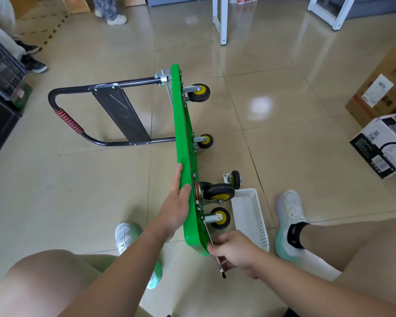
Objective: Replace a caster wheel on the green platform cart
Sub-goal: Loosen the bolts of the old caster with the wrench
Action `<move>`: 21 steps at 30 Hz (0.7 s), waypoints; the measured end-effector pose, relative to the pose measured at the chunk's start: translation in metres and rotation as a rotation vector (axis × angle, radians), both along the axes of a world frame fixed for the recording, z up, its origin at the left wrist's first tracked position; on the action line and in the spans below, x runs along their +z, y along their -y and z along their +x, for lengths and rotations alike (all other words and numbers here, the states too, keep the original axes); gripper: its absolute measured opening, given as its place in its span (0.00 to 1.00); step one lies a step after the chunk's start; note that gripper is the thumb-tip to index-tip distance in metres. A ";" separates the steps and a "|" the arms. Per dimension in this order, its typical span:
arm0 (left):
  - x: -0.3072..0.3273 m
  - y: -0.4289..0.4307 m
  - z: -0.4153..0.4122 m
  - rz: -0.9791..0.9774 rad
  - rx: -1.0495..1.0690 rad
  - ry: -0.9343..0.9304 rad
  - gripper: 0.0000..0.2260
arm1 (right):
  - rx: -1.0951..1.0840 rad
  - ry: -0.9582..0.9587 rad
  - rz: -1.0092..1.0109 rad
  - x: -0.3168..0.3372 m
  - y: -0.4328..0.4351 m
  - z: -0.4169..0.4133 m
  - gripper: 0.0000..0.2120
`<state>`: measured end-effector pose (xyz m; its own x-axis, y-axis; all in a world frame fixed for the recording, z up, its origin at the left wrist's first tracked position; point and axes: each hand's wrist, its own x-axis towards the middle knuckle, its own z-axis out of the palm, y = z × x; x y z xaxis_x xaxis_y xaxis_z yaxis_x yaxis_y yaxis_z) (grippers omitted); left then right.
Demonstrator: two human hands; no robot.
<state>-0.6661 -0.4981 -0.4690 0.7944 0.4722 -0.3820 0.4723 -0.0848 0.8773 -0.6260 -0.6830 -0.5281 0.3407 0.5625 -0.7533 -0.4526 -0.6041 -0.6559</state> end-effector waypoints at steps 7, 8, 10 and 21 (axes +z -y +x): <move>0.000 0.000 0.000 0.009 -0.001 -0.009 0.25 | -0.056 -0.036 0.013 0.002 0.001 -0.003 0.08; -0.001 0.000 0.001 0.012 -0.001 -0.007 0.25 | -0.062 -0.034 0.012 0.002 0.002 -0.003 0.08; -0.002 0.000 0.001 0.007 0.001 -0.001 0.25 | -0.063 -0.025 0.015 0.002 0.001 -0.001 0.07; -0.002 0.000 0.001 -0.017 0.018 -0.001 0.25 | -0.089 -0.040 0.052 -0.007 -0.013 0.006 0.09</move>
